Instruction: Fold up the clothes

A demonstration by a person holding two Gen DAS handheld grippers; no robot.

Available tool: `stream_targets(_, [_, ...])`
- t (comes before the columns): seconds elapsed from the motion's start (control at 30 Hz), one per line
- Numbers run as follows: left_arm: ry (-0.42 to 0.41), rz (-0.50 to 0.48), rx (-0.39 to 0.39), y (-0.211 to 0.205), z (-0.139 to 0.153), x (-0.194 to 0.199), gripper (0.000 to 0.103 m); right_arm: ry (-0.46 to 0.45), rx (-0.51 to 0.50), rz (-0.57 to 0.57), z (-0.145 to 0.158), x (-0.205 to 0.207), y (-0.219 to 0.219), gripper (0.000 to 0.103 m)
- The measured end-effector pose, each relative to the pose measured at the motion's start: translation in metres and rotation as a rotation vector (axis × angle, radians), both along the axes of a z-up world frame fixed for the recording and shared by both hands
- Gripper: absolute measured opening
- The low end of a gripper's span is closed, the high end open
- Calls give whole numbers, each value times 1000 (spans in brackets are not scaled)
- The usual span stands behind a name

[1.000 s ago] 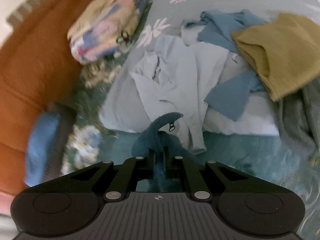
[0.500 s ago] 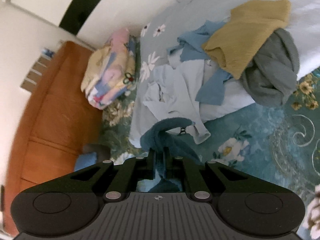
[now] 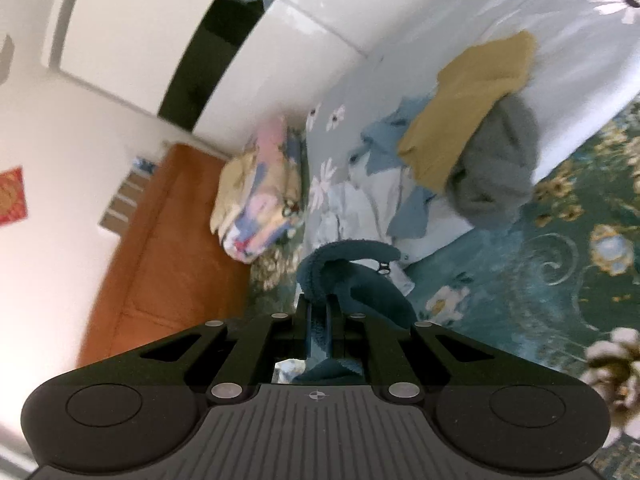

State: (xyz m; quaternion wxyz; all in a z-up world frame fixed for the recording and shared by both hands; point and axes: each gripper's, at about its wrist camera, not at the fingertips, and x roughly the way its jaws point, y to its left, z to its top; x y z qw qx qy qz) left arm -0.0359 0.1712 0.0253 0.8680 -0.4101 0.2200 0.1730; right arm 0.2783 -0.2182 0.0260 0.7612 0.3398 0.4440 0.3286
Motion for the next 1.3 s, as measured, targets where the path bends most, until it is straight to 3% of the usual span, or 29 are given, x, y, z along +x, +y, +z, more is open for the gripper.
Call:
stream_targets(0.33, [-38, -189, 27, -73, 22, 37, 15, -10, 8, -226, 5, -48, -149, 5])
stream_targets(0.53, [32, -305, 32, -106, 1, 72, 15, 57, -91, -354, -21, -68, -205, 5])
stream_targets(0.8, [230, -357, -31, -104, -66, 101, 15, 260, -290, -479, -88, -63, -216, 5])
stream_targets(1.1, [349, -337, -92, -63, -108, 128, 16, 420, -501, -584, -118, -55, -215, 7])
stream_targets(1.17, [373, -331, -115, -53, -118, 133, 17, 428, -569, -577, -120, -56, -211, 10])
stream_targets(1.3, [433, -333, -147, -36, -140, 144, 18, 414, -718, -591, -115, -59, -204, 49])
